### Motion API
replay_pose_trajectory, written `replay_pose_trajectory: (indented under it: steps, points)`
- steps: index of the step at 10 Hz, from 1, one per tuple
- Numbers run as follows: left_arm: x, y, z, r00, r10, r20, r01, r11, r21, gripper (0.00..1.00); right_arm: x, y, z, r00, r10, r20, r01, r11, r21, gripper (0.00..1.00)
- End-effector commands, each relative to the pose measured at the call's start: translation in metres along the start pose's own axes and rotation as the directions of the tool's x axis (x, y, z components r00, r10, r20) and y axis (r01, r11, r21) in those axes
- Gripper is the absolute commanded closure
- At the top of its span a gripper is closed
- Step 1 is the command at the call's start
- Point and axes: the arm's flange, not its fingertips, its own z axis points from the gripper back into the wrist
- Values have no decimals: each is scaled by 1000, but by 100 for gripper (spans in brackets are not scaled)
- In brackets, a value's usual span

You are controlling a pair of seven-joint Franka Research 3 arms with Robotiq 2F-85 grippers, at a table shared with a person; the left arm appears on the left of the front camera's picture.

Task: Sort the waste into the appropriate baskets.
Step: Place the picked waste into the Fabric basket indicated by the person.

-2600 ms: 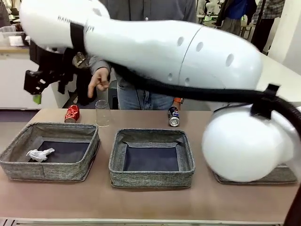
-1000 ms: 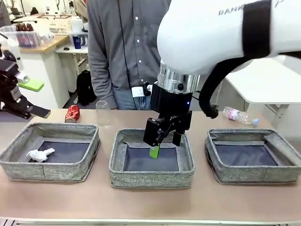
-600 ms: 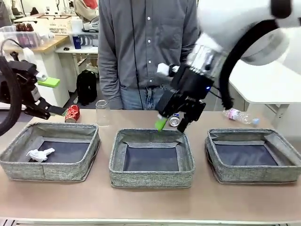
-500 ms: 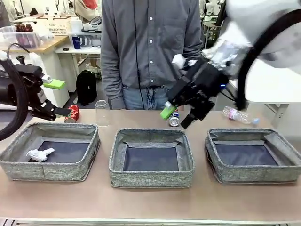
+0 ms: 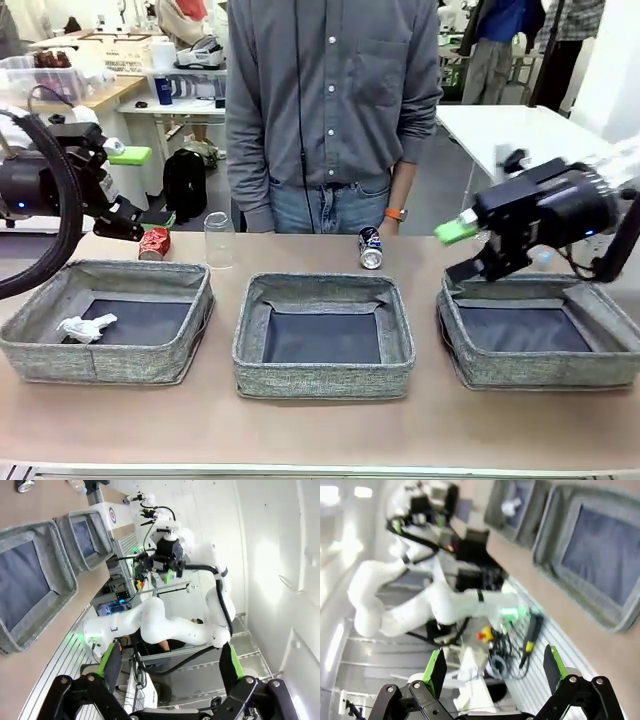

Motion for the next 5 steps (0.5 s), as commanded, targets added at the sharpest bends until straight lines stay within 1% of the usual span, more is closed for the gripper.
replay_pose_trajectory:
  steps: [1, 2, 3, 4, 5]
  points:
    - [-31, 10, -8, 996, -43, -79, 43, 999, -3, 0, -44, -58, -6, 978, 126, 166, -165, 955, 247, 0]
    - [-36, 14, -6, 992, -31, -120, 34, 999, 26, 0, -46, -65, 2, 959, -47, 281, -50, 944, 327, 0]
    - [-37, 16, -4, 996, -20, -81, 22, 999, 30, 0, -47, -59, 2, 954, -103, 283, 5, 945, 326, 0]
    - [-36, 19, -2, 998, 2, -61, 1, 999, 49, 0, -40, -49, -4, 938, -214, 272, 154, 962, 226, 0]
    - [-9, 9, -3, 997, 0, -83, 2, 1000, 24, 0, 19, -59, 41, 963, -60, 262, -13, 963, 268, 0]
